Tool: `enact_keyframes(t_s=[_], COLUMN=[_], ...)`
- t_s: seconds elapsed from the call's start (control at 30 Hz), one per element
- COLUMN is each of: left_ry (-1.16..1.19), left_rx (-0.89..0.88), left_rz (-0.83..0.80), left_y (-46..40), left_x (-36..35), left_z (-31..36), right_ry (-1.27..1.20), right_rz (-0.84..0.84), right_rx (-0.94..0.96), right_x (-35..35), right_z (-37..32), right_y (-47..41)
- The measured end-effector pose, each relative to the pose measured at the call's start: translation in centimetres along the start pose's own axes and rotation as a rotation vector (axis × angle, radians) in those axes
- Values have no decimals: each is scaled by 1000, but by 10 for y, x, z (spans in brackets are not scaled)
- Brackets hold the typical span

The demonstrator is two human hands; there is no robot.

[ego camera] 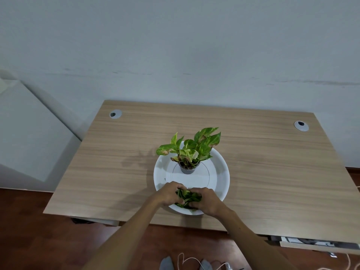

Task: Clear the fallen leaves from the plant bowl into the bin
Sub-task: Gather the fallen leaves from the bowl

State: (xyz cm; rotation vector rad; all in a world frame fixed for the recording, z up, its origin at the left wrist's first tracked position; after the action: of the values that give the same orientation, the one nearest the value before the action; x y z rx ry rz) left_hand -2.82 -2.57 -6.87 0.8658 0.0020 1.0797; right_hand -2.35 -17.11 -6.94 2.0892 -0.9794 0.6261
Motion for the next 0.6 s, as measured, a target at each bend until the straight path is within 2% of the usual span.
enact_keyframes(t_s=[0.17,0.37,0.6], left_ry=[35,53,226], left_rx=[-24,-11,42], left_rz=[161,189,269], left_y=[-4,-3,2], left_x=[0,0,3], left_z=[0,5,3], right_ry=[-41,-160,-281], right_rz=[1,-54,-25], right_rx=[-60,-147,-195], right_x=[-1,4,12], right_z=[5,16,16], right_y=[-4,-13,-12])
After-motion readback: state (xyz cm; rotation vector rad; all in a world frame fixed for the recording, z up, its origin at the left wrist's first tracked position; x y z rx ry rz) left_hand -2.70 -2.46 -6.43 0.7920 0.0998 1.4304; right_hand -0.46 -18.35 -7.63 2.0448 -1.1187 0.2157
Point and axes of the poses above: each hand's wrist, its own y-axis away from the middle knuckle, its own x-axis out of the back of the hand, z = x × y, the point moved 8 cm from there along -y, towards the middle knuckle, and after that the axes turned 8 degrees about y, right-handed, at the moved point
